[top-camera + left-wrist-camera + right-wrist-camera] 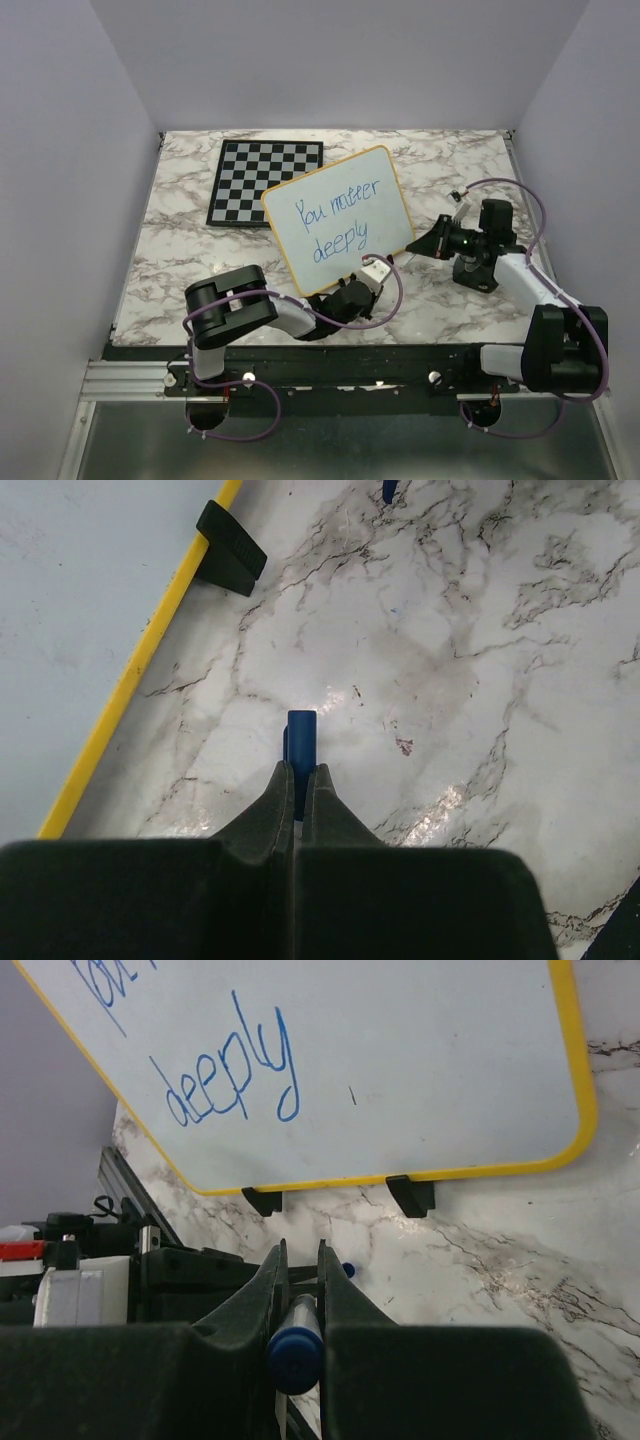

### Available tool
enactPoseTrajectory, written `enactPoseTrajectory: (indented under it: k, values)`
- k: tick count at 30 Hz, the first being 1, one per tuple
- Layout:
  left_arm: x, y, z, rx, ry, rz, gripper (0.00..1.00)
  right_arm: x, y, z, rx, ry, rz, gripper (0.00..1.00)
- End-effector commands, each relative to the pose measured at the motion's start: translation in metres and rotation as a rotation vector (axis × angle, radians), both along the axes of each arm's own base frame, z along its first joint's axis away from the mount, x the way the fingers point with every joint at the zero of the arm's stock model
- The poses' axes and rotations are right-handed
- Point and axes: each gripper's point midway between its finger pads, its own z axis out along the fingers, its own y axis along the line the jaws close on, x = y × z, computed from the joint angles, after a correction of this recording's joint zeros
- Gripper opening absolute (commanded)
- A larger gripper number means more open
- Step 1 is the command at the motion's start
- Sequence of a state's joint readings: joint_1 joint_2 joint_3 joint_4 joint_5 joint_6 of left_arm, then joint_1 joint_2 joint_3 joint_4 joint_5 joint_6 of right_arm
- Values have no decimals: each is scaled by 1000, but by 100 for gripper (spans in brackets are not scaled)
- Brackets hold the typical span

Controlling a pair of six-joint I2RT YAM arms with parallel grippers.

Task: Write a sentence on the whiteboard
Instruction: Insert the whiteboard marker without the cap into the pen cap.

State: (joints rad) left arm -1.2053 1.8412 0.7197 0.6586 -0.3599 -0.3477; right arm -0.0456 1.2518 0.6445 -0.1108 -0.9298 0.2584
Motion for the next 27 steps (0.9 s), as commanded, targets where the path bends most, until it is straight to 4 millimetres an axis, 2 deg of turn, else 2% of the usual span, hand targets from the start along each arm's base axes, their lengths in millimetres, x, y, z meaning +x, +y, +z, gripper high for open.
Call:
enactPoseTrajectory:
  k: [1, 9, 17, 27]
  values:
    - [3, 21, -26, 46, -14, 30, 0, 6, 3, -16, 1, 55, -34, 0]
    - [1, 25, -25, 12, -30, 29, 0, 0, 23, -37, -34, 111, 24, 1]
    - [-1, 22, -21, -39, -47, 14, 0, 3, 25, -54, -91, 165, -21, 1]
    - [-4, 15, -23, -74, -57, -15, 0, -1, 34, -65, -105, 185, -13, 1]
